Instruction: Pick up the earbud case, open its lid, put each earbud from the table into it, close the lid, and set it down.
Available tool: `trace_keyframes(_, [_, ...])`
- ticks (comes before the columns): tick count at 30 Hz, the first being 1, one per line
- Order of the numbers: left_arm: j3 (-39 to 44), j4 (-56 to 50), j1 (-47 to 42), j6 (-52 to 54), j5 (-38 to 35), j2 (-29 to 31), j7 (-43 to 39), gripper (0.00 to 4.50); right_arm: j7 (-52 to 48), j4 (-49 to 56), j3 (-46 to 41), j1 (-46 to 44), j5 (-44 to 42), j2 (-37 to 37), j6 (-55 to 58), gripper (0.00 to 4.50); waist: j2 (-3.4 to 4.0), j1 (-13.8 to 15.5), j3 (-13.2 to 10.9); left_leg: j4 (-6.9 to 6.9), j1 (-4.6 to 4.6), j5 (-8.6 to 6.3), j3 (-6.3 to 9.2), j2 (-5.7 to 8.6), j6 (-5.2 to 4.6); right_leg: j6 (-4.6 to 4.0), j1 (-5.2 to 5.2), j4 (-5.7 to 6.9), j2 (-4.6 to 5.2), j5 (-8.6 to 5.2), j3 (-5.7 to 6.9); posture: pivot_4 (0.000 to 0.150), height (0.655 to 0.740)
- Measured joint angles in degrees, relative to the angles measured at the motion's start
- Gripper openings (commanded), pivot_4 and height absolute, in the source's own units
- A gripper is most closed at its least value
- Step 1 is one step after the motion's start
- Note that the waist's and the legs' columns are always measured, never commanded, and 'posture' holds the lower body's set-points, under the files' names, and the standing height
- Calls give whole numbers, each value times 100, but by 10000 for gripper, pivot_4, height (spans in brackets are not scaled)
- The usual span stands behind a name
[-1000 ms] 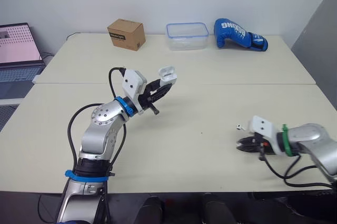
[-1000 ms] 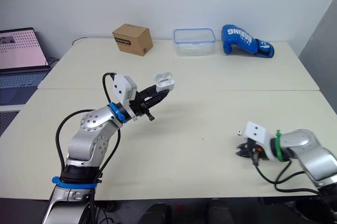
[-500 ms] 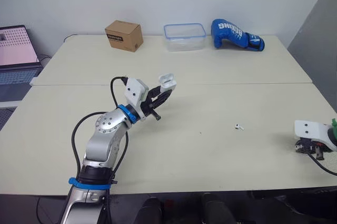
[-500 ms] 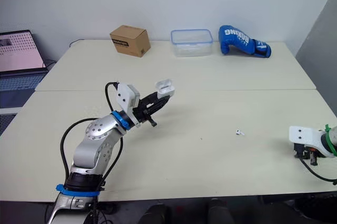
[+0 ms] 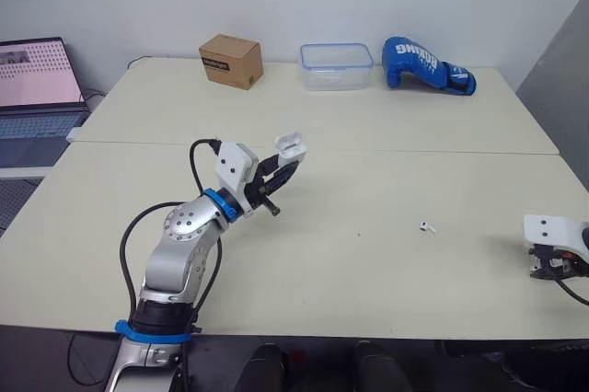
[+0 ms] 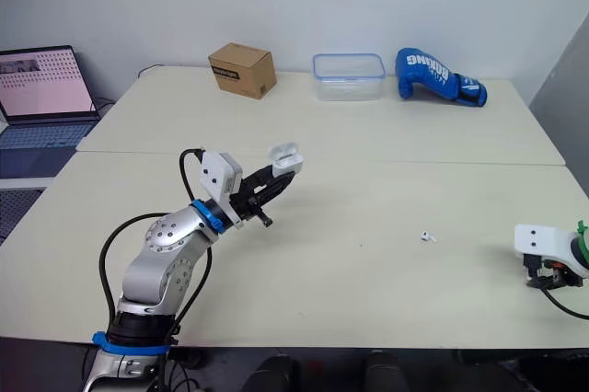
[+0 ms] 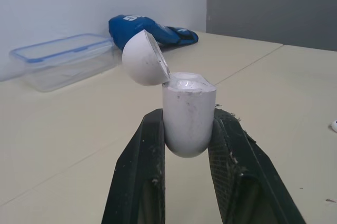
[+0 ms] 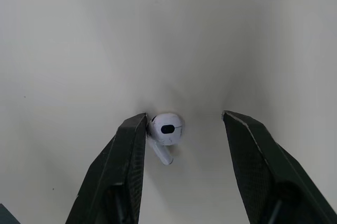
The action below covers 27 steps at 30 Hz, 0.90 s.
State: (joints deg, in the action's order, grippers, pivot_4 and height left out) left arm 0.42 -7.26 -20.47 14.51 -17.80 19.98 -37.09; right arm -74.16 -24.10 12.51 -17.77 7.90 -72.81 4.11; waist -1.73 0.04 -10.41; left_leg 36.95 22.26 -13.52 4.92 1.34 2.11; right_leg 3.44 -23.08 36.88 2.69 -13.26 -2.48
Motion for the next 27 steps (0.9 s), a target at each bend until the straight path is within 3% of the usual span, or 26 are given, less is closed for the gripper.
trace_keyframes(3, [0,0,0,2,0,-2,15,7391,-51,-96,-17,-24,2,53,9,17751,-17,0,10,0,0,0,0,0,0,0,1,-1,1,0,1,1500,7400])
trace_keyframes(7, [-2,0,-2,1,0,-11,23,7391,-134,-74,-40,39,-5,130,31,4291,-60,-9,37,1,-2,0,-2,-2,1,0,2,-1,1,0,2,1500,7400])
trace_keyframes(12, [-8,2,-12,-9,0,-18,8,7391,-209,62,-323,171,-178,255,9,3661,-63,-20,38,-2,-19,-1,-10,-5,1,1,10,0,4,-1,2,1500,7400])
trace_keyframes(15, [-47,30,-66,-62,0,-124,-16,7391,-382,657,-728,397,-826,666,234,3661,-63,-81,38,-6,-27,-2,-11,-17,1,3,12,4,-8,-3,-1,1500,7400])
trace_keyframes(19, [-283,135,-189,-231,3,-349,-104,7391,352,2174,-1186,-19,-2365,2255,2263,3661,-22,-226,28,-6,-29,-1,-17,-34,2,4,0,18,-32,-2,-16,1500,7400])
trace_keyframes(23, [-342,320,-245,-496,32,-472,-82,7391,2346,3641,-1975,-1290,-3679,4076,4122,3661,14,-194,17,-7,-15,-1,-2,-47,3,-15,-15,25,-52,9,-12,1500,7400])
trace_keyframes(27, [-336,492,-413,-590,62,-588,22,7391,4208,4577,-2301,-2026,-4375,5700,4874,3661,12,-84,20,-8,19,-6,44,-38,9,-19,-22,14,-48,11,26,1500,7400])
